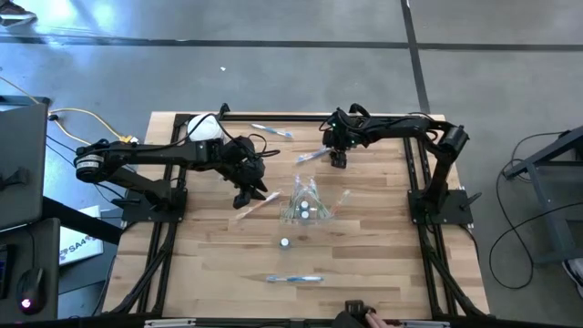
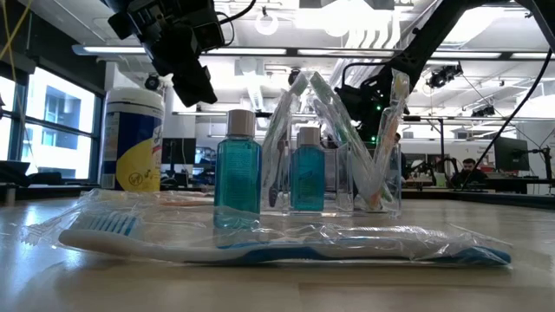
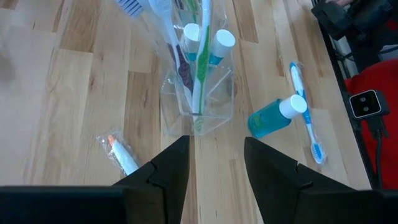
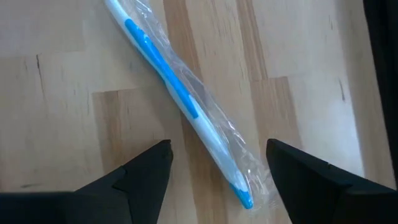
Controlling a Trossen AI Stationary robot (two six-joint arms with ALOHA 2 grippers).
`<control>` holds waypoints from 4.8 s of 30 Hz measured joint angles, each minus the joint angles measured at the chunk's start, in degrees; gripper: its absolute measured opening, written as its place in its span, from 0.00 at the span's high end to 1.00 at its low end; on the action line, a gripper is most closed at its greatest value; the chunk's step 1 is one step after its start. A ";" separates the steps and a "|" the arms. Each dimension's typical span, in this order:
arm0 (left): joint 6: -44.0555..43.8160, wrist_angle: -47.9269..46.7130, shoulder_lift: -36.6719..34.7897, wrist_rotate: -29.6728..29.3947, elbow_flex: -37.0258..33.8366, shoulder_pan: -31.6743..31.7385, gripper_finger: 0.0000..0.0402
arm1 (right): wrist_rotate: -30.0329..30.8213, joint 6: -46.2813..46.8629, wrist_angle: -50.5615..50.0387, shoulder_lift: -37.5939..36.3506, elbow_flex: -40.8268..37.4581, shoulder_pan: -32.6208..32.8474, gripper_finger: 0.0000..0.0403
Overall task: Pick & Place toothbrushing station
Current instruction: Put the middle blue toothbrush into the transparent organizer
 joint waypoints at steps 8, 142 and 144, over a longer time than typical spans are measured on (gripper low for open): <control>-0.02 0.00 0.00 0.02 0.00 0.00 0.62 | -0.60 3.98 -2.74 0.10 0.00 0.33 0.57; 17.84 57.39 4.46 -4.40 0.13 -7.87 0.62 | 27.18 14.33 47.32 -29.63 -14.80 49.33 0.96; 17.86 57.37 4.46 -4.52 0.13 -7.87 0.62 | 27.18 14.33 47.32 -29.63 -14.80 49.33 0.96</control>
